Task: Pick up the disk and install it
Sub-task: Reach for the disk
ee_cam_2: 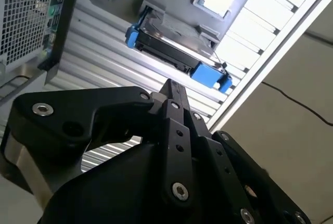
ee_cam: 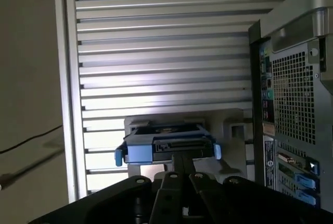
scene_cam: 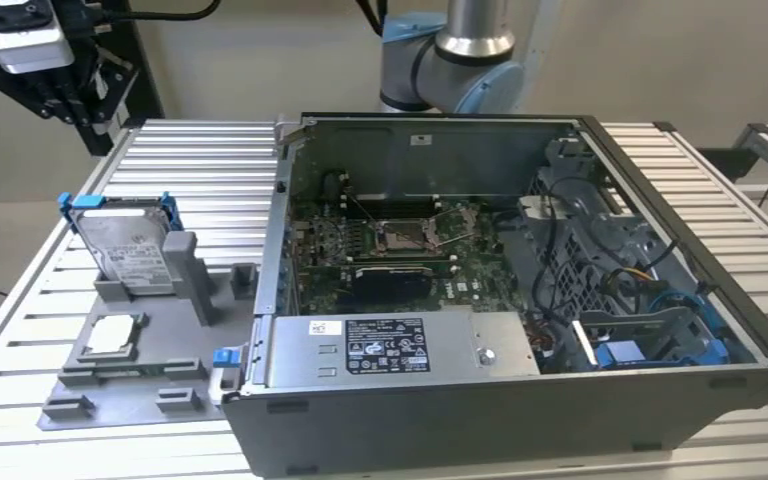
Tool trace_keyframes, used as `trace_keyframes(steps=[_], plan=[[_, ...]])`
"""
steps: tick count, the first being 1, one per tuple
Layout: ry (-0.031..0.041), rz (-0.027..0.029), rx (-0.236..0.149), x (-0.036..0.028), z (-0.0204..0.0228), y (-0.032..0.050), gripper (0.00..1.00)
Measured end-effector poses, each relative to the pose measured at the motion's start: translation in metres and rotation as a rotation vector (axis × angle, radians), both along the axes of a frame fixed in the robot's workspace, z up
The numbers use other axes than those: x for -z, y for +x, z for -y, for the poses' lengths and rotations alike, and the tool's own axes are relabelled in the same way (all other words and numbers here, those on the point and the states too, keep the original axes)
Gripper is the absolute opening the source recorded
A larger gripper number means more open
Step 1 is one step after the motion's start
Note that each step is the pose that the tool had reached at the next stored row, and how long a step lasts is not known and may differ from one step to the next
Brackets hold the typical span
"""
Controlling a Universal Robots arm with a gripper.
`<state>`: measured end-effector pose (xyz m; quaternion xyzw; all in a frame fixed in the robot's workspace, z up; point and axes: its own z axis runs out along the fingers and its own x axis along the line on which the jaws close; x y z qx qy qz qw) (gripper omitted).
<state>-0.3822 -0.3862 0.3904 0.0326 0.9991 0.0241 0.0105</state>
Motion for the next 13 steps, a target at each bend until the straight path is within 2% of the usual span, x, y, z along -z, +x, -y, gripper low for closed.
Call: trace_keyframes(steps=[6,13], plan=[[0.0001,0.0,-0.016,0.0006,0.0005,-0.0153,0.0],[0.0002,0.0,-0.056,0.0014,0.0051,-0.0226,0.0]])
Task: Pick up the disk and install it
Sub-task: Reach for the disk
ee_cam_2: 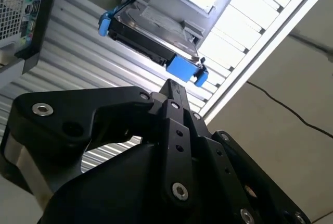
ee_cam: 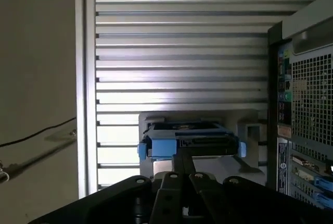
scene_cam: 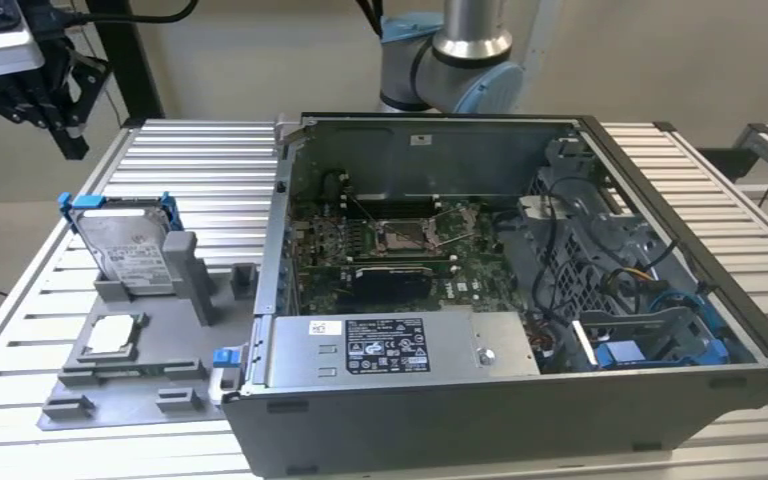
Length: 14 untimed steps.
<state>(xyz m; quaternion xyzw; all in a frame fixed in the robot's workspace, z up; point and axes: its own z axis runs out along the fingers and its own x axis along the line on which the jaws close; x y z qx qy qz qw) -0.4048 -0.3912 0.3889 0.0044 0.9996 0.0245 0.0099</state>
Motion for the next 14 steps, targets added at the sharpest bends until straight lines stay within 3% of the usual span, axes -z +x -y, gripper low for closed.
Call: trace_keyframes(steps=[6,14], plan=[[0.0,0.0,-0.034,0.0004,0.0002,-0.0052,0.0],[0.0,0.0,-0.034,0.0004,0.0002,-0.0066,0.0]])
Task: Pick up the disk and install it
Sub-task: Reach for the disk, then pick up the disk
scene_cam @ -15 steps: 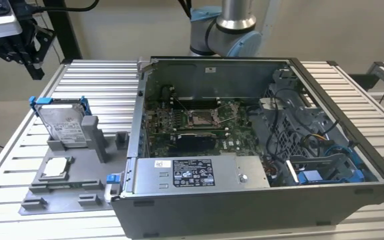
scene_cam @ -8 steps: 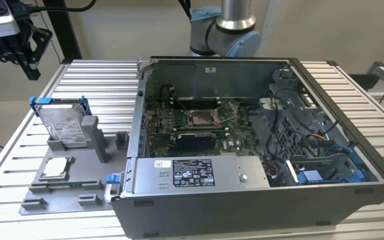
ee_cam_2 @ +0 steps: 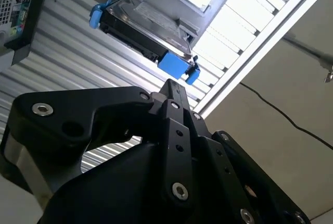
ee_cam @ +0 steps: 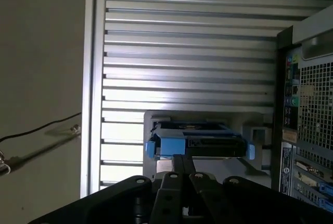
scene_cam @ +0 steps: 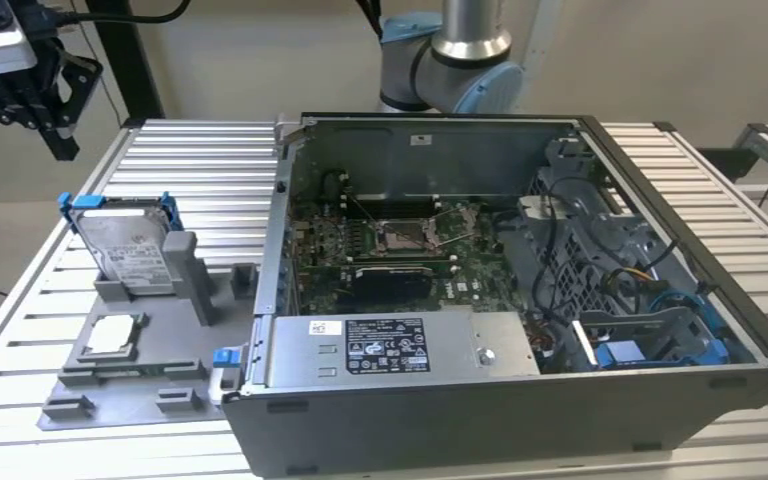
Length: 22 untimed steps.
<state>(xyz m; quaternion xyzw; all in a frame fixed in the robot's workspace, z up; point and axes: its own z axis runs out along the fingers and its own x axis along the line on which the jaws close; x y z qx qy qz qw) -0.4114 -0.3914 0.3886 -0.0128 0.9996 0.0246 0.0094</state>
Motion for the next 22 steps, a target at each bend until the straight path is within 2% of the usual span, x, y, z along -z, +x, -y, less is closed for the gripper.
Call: trace_keyframes(steps=[8,9,10,22], plan=[[0.0,0.0001,-0.001,0.0,0.0,-0.0001,0.0],[0.0,-0.0001,-0.01,0.0,0.0,-0.0001,0.0],[0.0,0.0,-0.047,0.0,-0.0001,-0.0002,0.0],[0.0,0.0,-0.264,0.0,0.0,-0.0001,0.0]])
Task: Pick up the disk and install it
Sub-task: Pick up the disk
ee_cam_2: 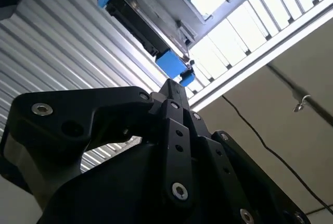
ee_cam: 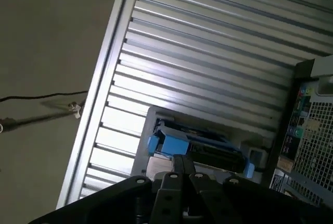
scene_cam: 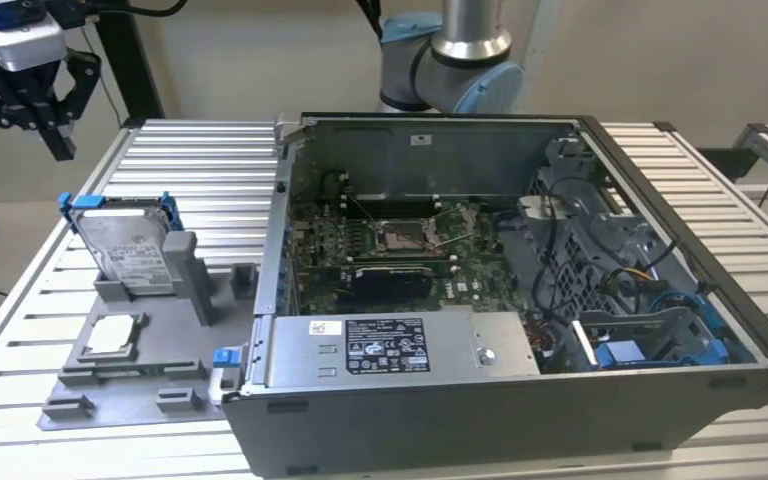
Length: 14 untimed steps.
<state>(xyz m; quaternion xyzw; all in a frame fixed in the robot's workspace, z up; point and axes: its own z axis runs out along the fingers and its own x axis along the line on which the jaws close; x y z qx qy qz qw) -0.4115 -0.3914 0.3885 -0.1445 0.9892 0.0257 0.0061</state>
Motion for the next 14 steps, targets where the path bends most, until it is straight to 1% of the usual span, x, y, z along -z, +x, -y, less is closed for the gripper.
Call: trace_keyframes(steps=[6,14], plan=[[-0.0005,0.0001,-0.109,0.0,0.0,0.0,0.0],[-0.004,-0.0003,-0.255,0.0,0.0,0.0,0.0]])
